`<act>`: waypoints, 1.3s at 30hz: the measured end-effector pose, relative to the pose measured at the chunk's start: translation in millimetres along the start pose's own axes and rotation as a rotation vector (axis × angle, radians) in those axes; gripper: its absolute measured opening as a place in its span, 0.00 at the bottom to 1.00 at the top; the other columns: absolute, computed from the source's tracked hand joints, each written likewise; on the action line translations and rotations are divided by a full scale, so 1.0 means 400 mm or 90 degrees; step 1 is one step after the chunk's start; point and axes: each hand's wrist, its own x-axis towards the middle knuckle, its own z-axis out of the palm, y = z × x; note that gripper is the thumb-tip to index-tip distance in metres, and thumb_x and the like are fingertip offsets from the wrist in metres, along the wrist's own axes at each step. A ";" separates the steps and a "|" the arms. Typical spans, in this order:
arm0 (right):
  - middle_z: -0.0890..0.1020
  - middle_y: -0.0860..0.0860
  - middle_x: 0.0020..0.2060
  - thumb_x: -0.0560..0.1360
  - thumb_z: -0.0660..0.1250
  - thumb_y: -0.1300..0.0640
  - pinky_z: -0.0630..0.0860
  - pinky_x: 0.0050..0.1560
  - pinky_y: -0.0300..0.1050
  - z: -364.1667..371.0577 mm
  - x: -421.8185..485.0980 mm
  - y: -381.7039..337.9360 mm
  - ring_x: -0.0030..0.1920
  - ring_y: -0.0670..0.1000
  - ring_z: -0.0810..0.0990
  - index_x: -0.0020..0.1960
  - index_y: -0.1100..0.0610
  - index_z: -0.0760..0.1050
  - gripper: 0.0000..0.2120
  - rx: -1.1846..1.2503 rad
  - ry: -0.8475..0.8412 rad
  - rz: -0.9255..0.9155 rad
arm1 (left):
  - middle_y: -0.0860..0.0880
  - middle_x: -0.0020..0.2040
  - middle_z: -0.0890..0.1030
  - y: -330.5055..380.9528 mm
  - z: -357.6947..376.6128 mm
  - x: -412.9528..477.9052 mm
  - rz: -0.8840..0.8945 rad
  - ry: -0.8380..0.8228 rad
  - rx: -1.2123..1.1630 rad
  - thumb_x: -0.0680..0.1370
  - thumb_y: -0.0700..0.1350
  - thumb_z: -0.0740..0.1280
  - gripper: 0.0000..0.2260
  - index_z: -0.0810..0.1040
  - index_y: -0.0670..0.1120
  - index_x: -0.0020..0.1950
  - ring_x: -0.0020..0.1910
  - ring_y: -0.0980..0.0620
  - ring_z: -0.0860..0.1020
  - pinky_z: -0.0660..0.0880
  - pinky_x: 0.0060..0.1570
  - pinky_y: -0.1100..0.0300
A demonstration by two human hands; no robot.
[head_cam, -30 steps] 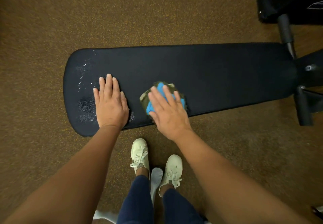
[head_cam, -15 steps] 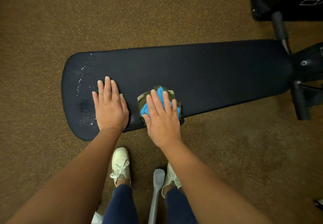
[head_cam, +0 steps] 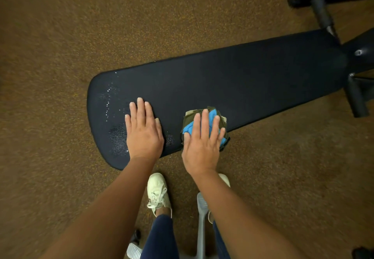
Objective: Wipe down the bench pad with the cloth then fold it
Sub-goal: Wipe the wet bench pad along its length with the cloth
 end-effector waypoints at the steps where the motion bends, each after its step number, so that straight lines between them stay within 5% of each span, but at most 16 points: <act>1: 0.54 0.55 0.77 0.79 0.48 0.46 0.47 0.73 0.64 0.002 -0.007 -0.025 0.76 0.62 0.49 0.77 0.57 0.55 0.28 0.007 -0.007 0.003 | 0.40 0.78 0.54 -0.004 -0.001 0.000 0.006 -0.004 0.006 0.82 0.49 0.48 0.25 0.56 0.38 0.76 0.77 0.40 0.50 0.51 0.74 0.43; 6: 0.56 0.53 0.77 0.79 0.49 0.46 0.52 0.73 0.64 -0.011 0.041 -0.002 0.76 0.61 0.51 0.76 0.56 0.56 0.28 -0.037 -0.021 -0.142 | 0.41 0.78 0.52 -0.008 0.000 -0.001 0.012 -0.007 0.012 0.82 0.50 0.47 0.25 0.55 0.38 0.77 0.77 0.42 0.48 0.49 0.74 0.43; 13: 0.51 0.56 0.77 0.79 0.49 0.46 0.51 0.72 0.66 -0.010 0.033 -0.047 0.76 0.64 0.47 0.77 0.61 0.53 0.30 0.058 0.024 0.171 | 0.41 0.78 0.53 -0.009 0.003 -0.003 0.010 -0.003 0.000 0.82 0.49 0.48 0.25 0.56 0.38 0.76 0.77 0.41 0.50 0.50 0.74 0.42; 19: 0.52 0.57 0.77 0.79 0.51 0.45 0.51 0.70 0.68 0.008 0.028 -0.048 0.75 0.64 0.50 0.76 0.61 0.55 0.30 0.048 0.021 0.101 | 0.41 0.78 0.53 -0.010 0.004 0.000 0.013 -0.006 0.006 0.82 0.49 0.48 0.25 0.56 0.38 0.76 0.77 0.41 0.49 0.49 0.74 0.42; 26: 0.53 0.59 0.77 0.79 0.51 0.46 0.56 0.70 0.66 0.008 0.063 -0.065 0.75 0.66 0.49 0.75 0.64 0.55 0.31 0.163 0.113 0.327 | 0.41 0.78 0.53 -0.009 0.004 -0.002 0.014 0.001 0.012 0.82 0.49 0.48 0.25 0.57 0.38 0.76 0.77 0.41 0.49 0.47 0.74 0.43; 33: 0.50 0.64 0.76 0.79 0.50 0.45 0.46 0.72 0.60 0.029 0.072 -0.067 0.73 0.70 0.46 0.75 0.67 0.55 0.33 0.193 0.153 0.326 | 0.40 0.78 0.54 -0.010 0.006 -0.001 0.015 0.008 0.009 0.81 0.48 0.49 0.25 0.58 0.38 0.76 0.77 0.40 0.50 0.47 0.74 0.43; 39: 0.40 0.62 0.76 0.81 0.55 0.52 0.53 0.72 0.45 -0.001 0.111 -0.017 0.75 0.62 0.50 0.76 0.66 0.42 0.33 0.445 0.219 0.474 | 0.40 0.78 0.54 -0.013 0.009 -0.001 0.017 0.005 0.007 0.82 0.48 0.49 0.25 0.57 0.38 0.76 0.77 0.41 0.49 0.47 0.74 0.43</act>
